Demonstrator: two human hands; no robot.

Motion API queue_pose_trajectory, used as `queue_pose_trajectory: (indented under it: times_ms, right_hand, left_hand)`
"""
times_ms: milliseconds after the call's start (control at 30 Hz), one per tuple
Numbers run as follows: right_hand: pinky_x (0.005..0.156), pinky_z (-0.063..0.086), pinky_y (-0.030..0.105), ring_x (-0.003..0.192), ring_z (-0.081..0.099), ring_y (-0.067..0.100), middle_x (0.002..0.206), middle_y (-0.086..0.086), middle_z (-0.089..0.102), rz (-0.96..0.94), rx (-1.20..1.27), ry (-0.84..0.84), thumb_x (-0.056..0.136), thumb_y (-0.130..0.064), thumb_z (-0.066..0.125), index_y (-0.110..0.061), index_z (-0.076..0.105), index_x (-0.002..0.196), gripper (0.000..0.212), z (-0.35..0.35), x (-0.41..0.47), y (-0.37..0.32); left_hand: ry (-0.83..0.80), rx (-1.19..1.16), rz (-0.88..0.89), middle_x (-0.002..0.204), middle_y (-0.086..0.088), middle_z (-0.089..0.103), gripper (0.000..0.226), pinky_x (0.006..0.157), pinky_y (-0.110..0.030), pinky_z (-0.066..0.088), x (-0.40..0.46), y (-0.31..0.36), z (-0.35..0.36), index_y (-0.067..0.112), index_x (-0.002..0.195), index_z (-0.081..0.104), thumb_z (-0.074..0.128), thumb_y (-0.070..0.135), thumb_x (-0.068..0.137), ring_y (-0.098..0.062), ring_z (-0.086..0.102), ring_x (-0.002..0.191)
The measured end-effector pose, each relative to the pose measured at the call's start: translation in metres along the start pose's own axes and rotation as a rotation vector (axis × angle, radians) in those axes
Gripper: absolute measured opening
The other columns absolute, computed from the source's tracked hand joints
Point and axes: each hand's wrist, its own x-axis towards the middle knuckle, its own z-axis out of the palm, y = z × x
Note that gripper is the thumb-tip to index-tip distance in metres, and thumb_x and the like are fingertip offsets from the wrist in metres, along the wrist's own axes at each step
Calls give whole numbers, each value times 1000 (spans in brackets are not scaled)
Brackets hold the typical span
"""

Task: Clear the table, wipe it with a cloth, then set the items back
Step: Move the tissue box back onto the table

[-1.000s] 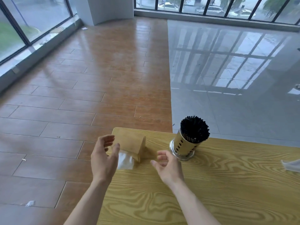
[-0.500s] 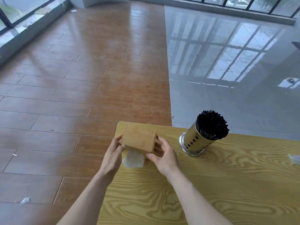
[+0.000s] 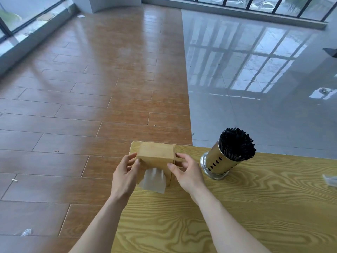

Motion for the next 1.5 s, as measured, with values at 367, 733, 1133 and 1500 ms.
queue_pose_trajectory:
  times_ms: [367, 733, 1133, 1500]
  right_hand:
    - [73, 53, 22, 89, 63, -3, 95, -16, 69, 44, -15, 37, 92, -46, 67, -30, 65, 124, 36, 4, 21, -10]
    - [88, 50, 28, 107, 61, 12, 123, -6, 64, 126, 36, -20, 96, -23, 65, -25, 54, 138, 43, 14, 35, -3]
    - [101, 48, 33, 110, 53, 9, 134, -1, 62, 132, 55, -6, 99, -25, 62, -27, 51, 144, 46, 23, 38, 14]
    - [103, 49, 38, 118, 60, 18, 133, -2, 65, 155, -36, 77, 98, -34, 61, -30, 54, 142, 45, 19, 25, 6]
  left_hand:
    - [80, 19, -20, 107, 10, 73, 22, 89, -43, 60, 22, -4, 8, 39, 106, 65, 59, 19, 97, -16, 71, 101]
    - [71, 50, -46, 114, 10, 71, 31, 93, -36, 55, 38, -11, 10, 29, 126, 65, 60, 20, 97, -12, 66, 109]
    - [84, 89, -24, 116, 6, 70, 31, 95, -35, 53, 41, -22, 15, 25, 130, 63, 56, 22, 100, -12, 64, 111]
    - [152, 193, -30, 129, 2, 65, 37, 91, -34, 47, 27, -13, 18, 25, 139, 55, 52, 27, 103, -13, 58, 105]
